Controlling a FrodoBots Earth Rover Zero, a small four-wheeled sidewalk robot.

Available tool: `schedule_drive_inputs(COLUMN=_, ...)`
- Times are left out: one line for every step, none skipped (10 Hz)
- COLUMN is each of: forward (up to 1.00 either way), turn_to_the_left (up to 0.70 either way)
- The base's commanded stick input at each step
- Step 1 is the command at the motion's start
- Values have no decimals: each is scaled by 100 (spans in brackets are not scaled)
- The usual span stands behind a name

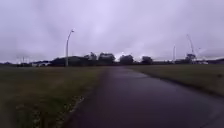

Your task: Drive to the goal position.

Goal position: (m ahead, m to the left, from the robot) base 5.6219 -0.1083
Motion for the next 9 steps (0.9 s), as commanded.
schedule_drive_inputs(forward=100, turn_to_the_left=0)
schedule_drive_inputs(forward=100, turn_to_the_left=0)
schedule_drive_inputs(forward=100, turn_to_the_left=0)
schedule_drive_inputs(forward=100, turn_to_the_left=0)
schedule_drive_inputs(forward=100, turn_to_the_left=0)
schedule_drive_inputs(forward=100, turn_to_the_left=0)
schedule_drive_inputs(forward=100, turn_to_the_left=0)
schedule_drive_inputs(forward=100, turn_to_the_left=0)
schedule_drive_inputs(forward=100, turn_to_the_left=0)
